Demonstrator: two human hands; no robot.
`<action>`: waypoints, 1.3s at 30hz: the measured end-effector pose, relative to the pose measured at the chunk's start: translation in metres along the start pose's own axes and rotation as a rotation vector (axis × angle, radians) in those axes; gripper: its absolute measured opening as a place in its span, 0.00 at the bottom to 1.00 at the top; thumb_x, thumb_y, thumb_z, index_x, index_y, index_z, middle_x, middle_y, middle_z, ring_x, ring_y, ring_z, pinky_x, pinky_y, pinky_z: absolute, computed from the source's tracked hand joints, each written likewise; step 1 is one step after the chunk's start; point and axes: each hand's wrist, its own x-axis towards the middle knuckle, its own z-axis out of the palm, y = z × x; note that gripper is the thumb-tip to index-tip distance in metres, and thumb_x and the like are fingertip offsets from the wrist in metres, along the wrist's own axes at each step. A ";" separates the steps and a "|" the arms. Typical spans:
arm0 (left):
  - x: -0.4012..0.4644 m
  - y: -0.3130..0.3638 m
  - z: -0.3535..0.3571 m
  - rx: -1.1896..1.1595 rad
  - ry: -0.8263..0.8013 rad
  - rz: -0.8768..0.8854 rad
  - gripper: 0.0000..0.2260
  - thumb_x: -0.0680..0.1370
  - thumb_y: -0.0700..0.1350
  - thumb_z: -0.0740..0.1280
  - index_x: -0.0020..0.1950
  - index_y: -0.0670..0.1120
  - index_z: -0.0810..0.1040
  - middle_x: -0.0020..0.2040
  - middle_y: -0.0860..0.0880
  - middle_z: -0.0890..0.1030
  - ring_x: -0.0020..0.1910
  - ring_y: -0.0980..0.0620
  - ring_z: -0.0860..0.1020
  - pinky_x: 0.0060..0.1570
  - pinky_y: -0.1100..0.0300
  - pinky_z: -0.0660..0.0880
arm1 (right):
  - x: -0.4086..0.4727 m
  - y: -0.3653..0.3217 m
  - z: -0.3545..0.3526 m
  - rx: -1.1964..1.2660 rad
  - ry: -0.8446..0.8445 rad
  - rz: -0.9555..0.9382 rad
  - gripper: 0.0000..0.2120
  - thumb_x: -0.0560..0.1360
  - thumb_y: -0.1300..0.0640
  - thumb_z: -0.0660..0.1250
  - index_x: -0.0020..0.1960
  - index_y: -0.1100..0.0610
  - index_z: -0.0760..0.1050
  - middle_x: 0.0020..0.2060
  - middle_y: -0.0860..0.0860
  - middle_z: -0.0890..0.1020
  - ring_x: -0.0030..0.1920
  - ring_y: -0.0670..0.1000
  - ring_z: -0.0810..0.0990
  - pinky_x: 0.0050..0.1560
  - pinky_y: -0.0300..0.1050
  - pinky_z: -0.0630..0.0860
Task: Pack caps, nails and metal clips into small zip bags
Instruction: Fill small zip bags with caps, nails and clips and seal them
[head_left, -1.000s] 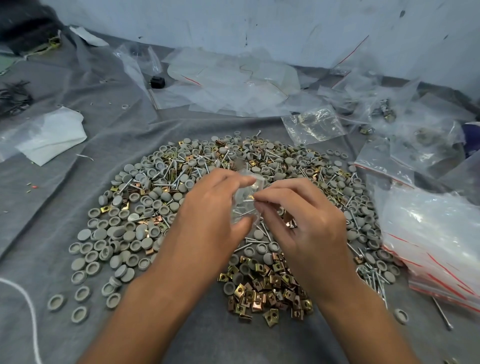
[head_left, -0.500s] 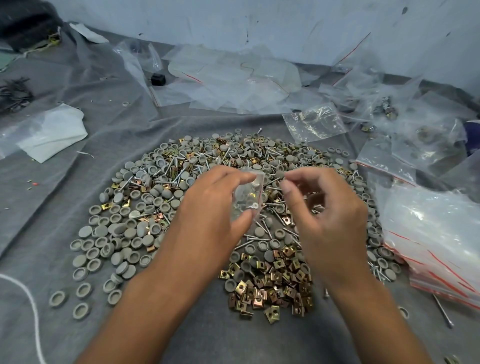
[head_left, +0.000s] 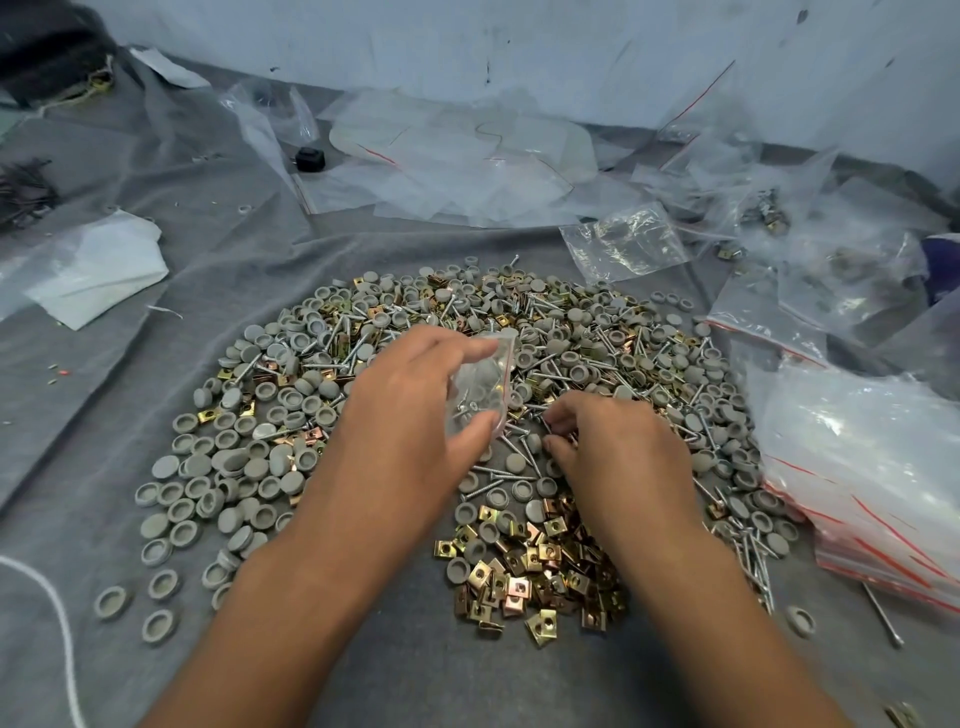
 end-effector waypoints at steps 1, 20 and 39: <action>0.000 0.000 -0.001 0.000 -0.001 -0.005 0.24 0.73 0.53 0.69 0.69 0.58 0.73 0.48 0.68 0.69 0.46 0.72 0.70 0.54 0.83 0.63 | 0.001 -0.001 0.001 0.011 -0.007 0.013 0.07 0.77 0.47 0.73 0.55 0.44 0.80 0.43 0.41 0.84 0.44 0.47 0.81 0.41 0.44 0.78; 0.001 -0.002 -0.004 -0.003 0.025 0.015 0.24 0.72 0.49 0.75 0.68 0.54 0.77 0.46 0.69 0.67 0.45 0.70 0.70 0.52 0.81 0.62 | -0.005 -0.020 0.013 0.070 0.087 -0.158 0.07 0.77 0.55 0.69 0.44 0.48 0.72 0.36 0.42 0.76 0.41 0.49 0.71 0.35 0.46 0.65; 0.000 -0.003 -0.003 -0.012 0.012 -0.012 0.24 0.72 0.54 0.69 0.69 0.58 0.73 0.48 0.69 0.68 0.48 0.73 0.69 0.51 0.81 0.64 | 0.010 -0.006 -0.003 0.870 0.084 0.047 0.06 0.77 0.51 0.73 0.44 0.46 0.76 0.40 0.40 0.83 0.40 0.38 0.81 0.41 0.35 0.78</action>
